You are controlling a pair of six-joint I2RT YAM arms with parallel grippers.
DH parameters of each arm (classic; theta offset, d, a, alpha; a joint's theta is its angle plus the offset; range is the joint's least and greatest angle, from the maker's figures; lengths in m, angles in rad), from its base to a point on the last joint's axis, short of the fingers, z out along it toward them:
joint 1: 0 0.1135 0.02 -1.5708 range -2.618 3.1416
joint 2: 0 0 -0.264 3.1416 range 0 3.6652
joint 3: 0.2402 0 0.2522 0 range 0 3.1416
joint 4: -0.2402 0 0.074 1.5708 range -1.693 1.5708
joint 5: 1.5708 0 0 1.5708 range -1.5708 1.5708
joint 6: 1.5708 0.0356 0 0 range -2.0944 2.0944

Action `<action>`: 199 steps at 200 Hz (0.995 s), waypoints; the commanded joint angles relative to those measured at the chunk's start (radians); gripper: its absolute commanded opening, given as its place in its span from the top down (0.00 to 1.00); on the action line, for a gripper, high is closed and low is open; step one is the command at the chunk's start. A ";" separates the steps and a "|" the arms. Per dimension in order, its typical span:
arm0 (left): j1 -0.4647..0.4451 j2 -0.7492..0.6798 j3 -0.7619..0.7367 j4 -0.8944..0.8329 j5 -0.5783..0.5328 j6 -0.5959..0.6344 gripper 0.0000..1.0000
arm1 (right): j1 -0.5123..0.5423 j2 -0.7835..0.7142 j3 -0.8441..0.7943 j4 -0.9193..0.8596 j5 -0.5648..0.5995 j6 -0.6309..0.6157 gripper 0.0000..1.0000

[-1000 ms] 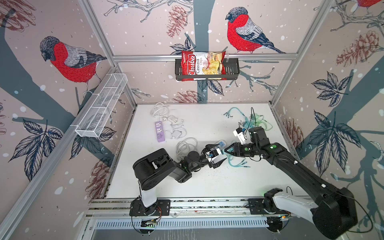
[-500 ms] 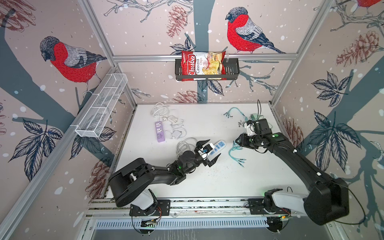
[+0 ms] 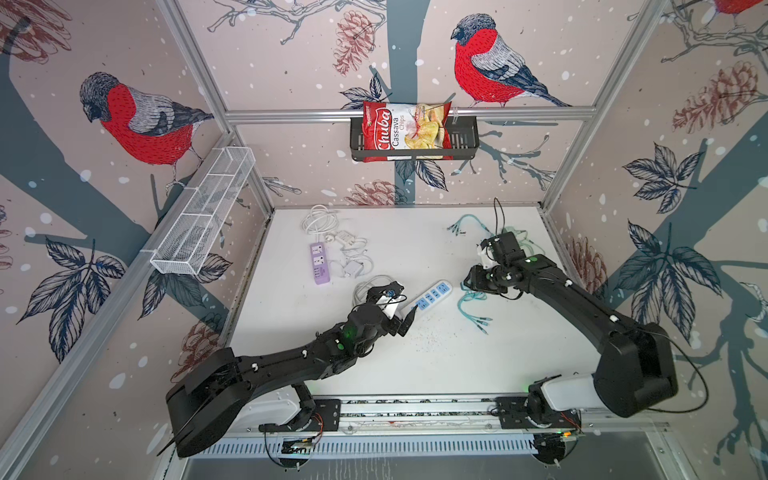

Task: Insert the plug
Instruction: 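Press the teal charger down into the farthest socket while left gripper holds strip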

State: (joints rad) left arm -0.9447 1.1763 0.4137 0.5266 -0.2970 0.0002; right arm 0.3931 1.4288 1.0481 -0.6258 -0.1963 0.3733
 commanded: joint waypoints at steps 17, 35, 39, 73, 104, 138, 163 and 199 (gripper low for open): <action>0.009 0.037 0.005 -0.035 -0.064 0.004 0.04 | 0.040 0.042 0.026 0.054 0.051 0.082 0.76; 0.018 0.072 0.013 -0.019 -0.046 0.010 0.04 | 0.061 0.061 0.035 0.064 0.062 0.121 0.76; 0.020 0.077 0.013 -0.013 -0.042 0.013 0.03 | 0.066 0.064 0.037 0.063 0.066 0.128 0.76; 0.043 0.129 0.011 0.047 0.012 0.015 0.04 | 0.120 0.091 0.064 0.051 0.088 0.144 0.76; 0.046 0.134 0.022 0.030 0.035 0.020 0.04 | 0.131 0.139 0.123 -0.014 0.106 0.055 0.77; 0.046 0.077 -0.001 0.002 0.038 0.016 0.04 | 0.129 0.207 0.193 -0.090 0.123 -0.102 0.80; 0.046 0.019 -0.023 -0.015 0.039 0.000 0.04 | 0.133 0.228 0.215 -0.096 0.133 -0.188 0.83; 0.046 -0.022 -0.047 -0.016 0.052 -0.026 0.04 | 0.141 0.251 0.243 -0.095 0.131 -0.225 0.82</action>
State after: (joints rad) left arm -0.9001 1.1713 0.3763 0.5121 -0.2615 0.0002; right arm 0.5270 1.6650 1.2716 -0.7013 -0.0826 0.2100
